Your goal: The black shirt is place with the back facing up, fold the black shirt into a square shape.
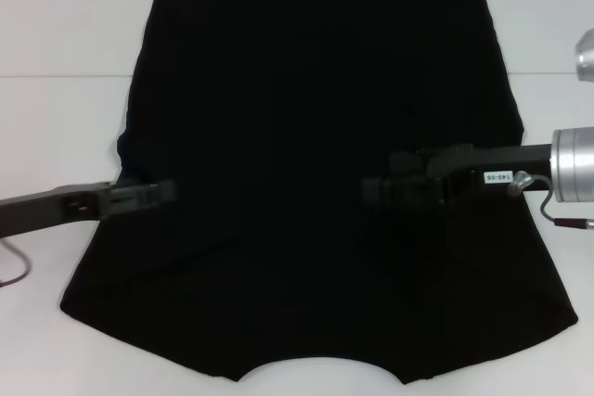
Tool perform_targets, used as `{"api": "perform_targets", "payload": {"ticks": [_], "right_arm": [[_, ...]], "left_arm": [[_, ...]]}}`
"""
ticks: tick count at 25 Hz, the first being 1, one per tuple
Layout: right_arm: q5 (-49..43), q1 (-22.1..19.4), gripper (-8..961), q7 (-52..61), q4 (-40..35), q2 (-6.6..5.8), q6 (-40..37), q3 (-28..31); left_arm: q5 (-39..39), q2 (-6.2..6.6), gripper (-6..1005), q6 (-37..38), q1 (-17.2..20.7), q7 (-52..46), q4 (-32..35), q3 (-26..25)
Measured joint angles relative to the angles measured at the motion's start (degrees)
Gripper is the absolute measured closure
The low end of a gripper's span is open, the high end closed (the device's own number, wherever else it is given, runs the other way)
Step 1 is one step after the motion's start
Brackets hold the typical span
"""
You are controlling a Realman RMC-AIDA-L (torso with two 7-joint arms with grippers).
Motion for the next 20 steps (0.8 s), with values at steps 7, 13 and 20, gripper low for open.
{"api": "perform_targets", "payload": {"ticks": [7,13,20], "right_arm": [[-0.02,0.82,29,-0.06,-0.07,-0.56,-1.11,-3.66],[-0.02,1.26,30,0.7,-0.17,-1.22,-1.52,-5.56],[0.01,1.45,30,1.32,-0.52,-1.4,-0.99,-5.33]], "left_arm": [[10.7,1.17,50,1.3,1.42,-8.98,5.89,-4.42],[17.41,1.36,50,2.42,1.2,-9.95,7.83,-3.54],[20.58,1.43,50,2.18,0.57,-9.69,7.72,-1.97]]}}
